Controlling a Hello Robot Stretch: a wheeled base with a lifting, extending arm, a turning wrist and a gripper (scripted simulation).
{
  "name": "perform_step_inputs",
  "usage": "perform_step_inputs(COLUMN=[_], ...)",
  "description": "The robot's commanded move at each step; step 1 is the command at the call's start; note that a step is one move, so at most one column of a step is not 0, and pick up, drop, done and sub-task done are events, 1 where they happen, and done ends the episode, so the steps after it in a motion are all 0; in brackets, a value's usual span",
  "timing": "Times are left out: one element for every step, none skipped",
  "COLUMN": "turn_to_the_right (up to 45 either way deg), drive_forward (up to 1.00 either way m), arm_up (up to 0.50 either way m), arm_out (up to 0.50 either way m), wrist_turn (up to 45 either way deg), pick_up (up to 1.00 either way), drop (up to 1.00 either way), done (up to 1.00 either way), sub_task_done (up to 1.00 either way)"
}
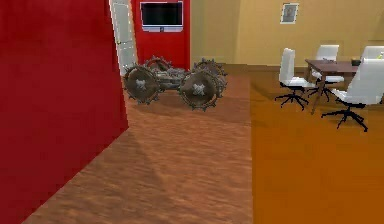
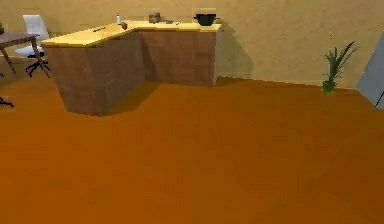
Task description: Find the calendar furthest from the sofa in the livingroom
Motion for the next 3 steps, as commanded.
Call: perform_step_inputs(turn_to_the_right=[18.0, 0.0, 0.0], drive_forward=[0.0, 1.0, 1.0], arm_up=[0.0, 0.0, 0.0], arm_out=[0.0, 0.0, 0.0], wrist_turn=[0.0, 0.0, 0.0], pick_up=[0.0, 0.0, 0.0], drop=[0.0, 0.0, 0.0], done=[0.0, 0.0, 0.0], sub_task_done=[0.0, 0.0, 0.0])
